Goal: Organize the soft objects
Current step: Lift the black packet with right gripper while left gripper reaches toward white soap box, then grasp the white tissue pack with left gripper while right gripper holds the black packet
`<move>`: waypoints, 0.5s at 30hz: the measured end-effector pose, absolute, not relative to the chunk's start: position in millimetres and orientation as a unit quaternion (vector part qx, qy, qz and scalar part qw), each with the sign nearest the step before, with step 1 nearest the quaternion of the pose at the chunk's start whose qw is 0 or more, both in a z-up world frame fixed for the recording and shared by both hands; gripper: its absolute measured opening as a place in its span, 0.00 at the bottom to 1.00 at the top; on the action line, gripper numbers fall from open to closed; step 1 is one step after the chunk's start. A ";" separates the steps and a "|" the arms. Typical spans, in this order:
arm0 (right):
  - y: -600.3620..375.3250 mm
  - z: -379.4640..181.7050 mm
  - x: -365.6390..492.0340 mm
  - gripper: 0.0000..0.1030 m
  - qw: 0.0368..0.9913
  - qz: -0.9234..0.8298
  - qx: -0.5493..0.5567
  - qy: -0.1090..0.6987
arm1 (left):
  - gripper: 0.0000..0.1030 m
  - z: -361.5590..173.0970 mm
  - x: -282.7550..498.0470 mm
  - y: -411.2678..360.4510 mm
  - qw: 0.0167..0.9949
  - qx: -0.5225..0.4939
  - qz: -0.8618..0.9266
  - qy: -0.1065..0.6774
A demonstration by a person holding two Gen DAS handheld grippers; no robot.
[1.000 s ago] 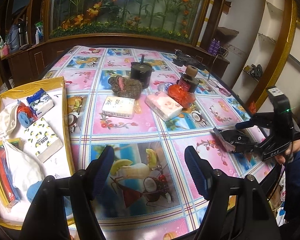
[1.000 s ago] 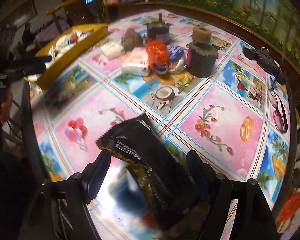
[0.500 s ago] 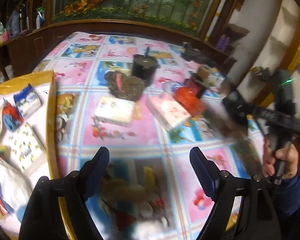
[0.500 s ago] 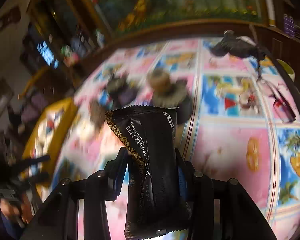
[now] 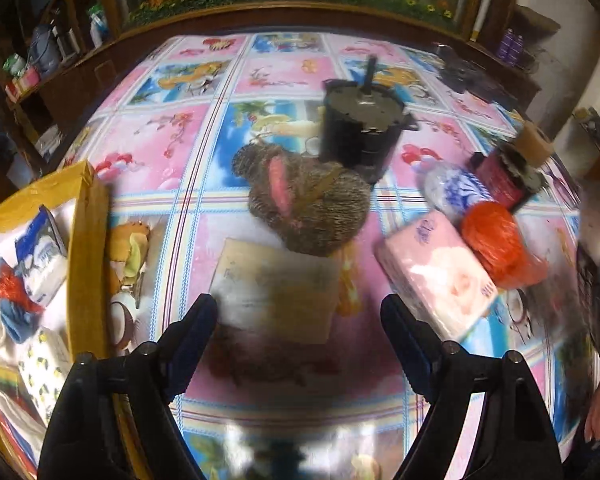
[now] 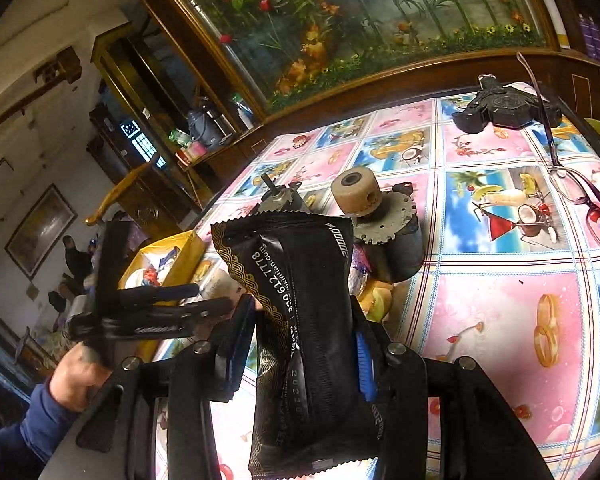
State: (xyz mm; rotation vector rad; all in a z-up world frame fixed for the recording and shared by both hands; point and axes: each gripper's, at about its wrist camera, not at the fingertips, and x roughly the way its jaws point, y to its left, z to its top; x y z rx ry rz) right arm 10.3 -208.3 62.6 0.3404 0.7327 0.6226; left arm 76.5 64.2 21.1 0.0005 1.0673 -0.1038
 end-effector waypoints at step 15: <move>-208.1 58.5 7.6 0.47 0.870 0.302 0.163 0.354 | 0.28 31.6 40.9 53.3 0.893 -0.016 -0.050 0.447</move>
